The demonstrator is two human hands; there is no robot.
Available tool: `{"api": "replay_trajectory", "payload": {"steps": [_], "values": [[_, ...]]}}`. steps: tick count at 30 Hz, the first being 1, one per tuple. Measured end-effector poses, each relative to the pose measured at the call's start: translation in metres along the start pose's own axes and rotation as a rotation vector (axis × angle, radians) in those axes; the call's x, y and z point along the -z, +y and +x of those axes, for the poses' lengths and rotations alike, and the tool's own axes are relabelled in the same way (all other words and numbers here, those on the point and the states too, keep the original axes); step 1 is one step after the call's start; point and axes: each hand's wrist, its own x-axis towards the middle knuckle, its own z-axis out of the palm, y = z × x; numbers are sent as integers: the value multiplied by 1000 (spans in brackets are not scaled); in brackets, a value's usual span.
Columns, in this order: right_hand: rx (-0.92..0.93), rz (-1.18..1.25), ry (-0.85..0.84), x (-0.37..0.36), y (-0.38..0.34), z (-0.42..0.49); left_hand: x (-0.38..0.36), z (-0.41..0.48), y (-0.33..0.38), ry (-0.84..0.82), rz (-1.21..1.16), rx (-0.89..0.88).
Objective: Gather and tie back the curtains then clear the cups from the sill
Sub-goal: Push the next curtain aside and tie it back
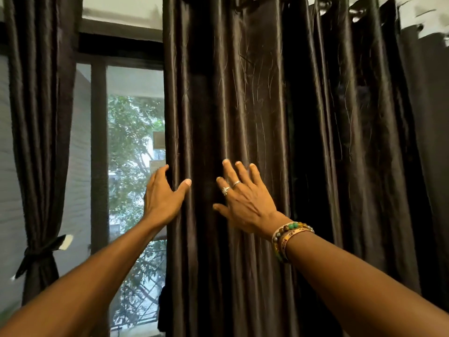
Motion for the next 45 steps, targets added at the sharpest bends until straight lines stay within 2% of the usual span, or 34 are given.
{"api": "replay_trajectory", "payload": {"steps": [6, 10, 14, 17, 23, 29, 32, 37, 42, 45], "values": [[-223, 194, 37, -13, 21, 18, -2, 24, 4, 173, -17, -15], [-364, 308, 103, -13, 32, 42, 0, 42, 9, 256, -108, -34], [-554, 654, 138, -2, 46, 79, 3, 65, 18, 316, -177, -73], [-612, 872, 189, 5, 51, 106, 5, 78, 22, 360, -161, -117], [-593, 973, 120, 12, 54, 135, 7, 76, 23, 385, -126, -130], [-653, 996, 183, 11, 57, 139, 11, 68, 44, 388, -114, -72], [-624, 1044, 188, 2, 62, 144, 14, 68, 53, 386, -121, -71], [-670, 1125, 216, -4, 71, 140, 20, 69, 64, 429, -22, -79], [-621, 1186, 174, 0, 68, 149, 21, 69, 66, 340, -47, -110], [-366, 1295, 149, 18, 31, 160, 19, 69, 66, 249, -97, -147]]}}
